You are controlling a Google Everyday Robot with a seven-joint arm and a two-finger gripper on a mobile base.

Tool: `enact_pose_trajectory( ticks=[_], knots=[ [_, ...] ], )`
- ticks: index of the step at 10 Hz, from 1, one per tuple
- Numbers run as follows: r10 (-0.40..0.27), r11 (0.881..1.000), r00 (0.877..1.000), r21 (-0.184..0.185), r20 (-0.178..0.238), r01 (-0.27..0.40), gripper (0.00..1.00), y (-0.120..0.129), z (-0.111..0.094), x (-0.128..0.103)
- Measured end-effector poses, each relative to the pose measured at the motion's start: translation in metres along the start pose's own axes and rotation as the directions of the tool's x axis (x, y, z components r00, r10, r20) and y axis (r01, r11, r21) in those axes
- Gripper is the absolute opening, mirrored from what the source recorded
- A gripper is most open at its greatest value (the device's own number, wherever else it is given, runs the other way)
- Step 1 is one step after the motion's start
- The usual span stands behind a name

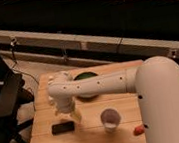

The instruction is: Place the eraser in the ceramic cup

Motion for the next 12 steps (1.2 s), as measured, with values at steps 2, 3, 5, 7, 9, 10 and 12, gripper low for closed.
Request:
enact_pose_trajectory(
  ticks=[2, 3, 5, 7, 9, 10, 12],
  knots=[
    [0.041, 0.999, 0.999, 0.011, 0.026, -0.041, 0.80, 0.002, 0.010, -0.003],
    [0.055, 0.998, 0.998, 0.015, 0.037, -0.055, 0.80, 0.003, 0.013, -0.006],
    [0.070, 0.997, 0.996, 0.018, 0.058, -0.071, 0.80, 0.002, 0.018, -0.013],
    [0.077, 0.997, 0.994, 0.014, 0.071, -0.078, 0.80, 0.001, 0.023, -0.022],
    [0.071, 0.997, 0.995, 0.002, 0.077, -0.072, 0.80, -0.002, 0.031, -0.030],
    [0.071, 0.997, 0.994, 0.001, 0.078, -0.072, 0.80, -0.002, 0.035, -0.030],
    [0.075, 0.997, 0.993, 0.010, 0.088, -0.076, 0.80, 0.000, 0.045, -0.027]
  ],
)
